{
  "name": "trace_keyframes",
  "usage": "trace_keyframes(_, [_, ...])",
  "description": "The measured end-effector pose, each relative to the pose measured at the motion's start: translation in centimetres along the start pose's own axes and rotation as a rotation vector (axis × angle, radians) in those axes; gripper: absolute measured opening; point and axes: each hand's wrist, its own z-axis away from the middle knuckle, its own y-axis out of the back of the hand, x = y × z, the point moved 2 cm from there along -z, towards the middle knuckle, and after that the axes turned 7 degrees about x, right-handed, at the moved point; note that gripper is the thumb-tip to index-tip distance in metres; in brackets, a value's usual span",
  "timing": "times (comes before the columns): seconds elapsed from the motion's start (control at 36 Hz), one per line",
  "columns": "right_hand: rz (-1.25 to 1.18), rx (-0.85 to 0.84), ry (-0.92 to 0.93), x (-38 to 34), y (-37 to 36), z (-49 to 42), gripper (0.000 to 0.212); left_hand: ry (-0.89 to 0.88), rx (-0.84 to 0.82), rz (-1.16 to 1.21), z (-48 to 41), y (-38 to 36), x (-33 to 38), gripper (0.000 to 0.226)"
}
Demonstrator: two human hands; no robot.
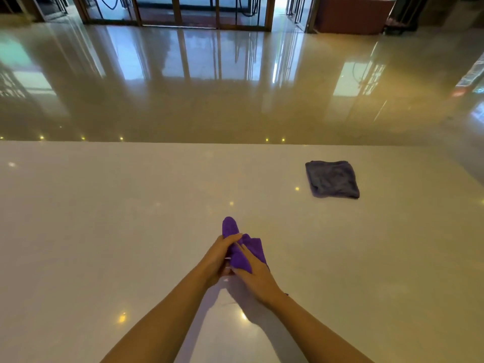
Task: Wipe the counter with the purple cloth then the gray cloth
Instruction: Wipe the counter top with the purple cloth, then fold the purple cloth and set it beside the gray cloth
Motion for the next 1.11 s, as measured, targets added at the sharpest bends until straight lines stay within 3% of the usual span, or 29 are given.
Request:
trace_keyframes(0.11, [0.596, -0.209, 0.098, -1.7, 0.4, -1.8, 0.06, -0.132, -0.064, -0.035, -0.3, -1.1, 2.7, 0.039])
trace_keyframes(0.17, [0.641, -0.232, 0.102, -2.5, 1.3, -2.6, 0.063, -0.185, -0.089, -0.047, -0.6, -1.4, 4.2, 0.042])
trace_keyframes(0.28, [0.28, -0.098, 0.063, -4.2, 4.1, -4.5, 0.045, -0.245, -0.149, -0.035, -1.6, -2.4, 6.9, 0.038])
trace_keyframes(0.42, [-0.286, 0.202, -0.198, -4.2, 8.2, -8.5, 0.048, -0.251, -0.228, 0.051, -2.8, -5.0, 10.5, 0.032])
trace_keyframes(0.5, [-0.534, 0.2, -0.372, -3.5, 10.1, -10.7, 0.052, -0.24, -0.252, 0.055, -4.1, -6.7, 12.2, 0.034])
trace_keyframes(0.61, [-0.747, 0.111, -0.41, -3.1, 12.7, -13.6, 0.054, -0.229, -0.299, 0.005, -6.4, -8.6, 14.1, 0.031])
trace_keyframes(0.75, [-0.545, 0.219, -0.408, -2.1, 15.7, -18.0, 0.059, -0.211, -0.287, -0.097, -10.1, -8.9, 15.8, 0.043])
trace_keyframes(0.86, [-0.165, 0.234, -0.329, -1.9, 17.0, -20.3, 0.051, -0.237, -0.264, -0.271, -12.9, -8.9, 16.0, 0.063])
trace_keyframes(1.0, [0.263, 0.232, -0.202, -0.5, 18.8, -24.5, 0.045, -0.277, -0.249, -0.419, -17.3, -11.2, 16.2, 0.054])
trace_keyframes(1.11, [0.402, 0.228, -0.125, 0.6, 19.7, -26.8, 0.046, -0.307, -0.161, -0.443, -20.5, -12.8, 16.1, 0.049])
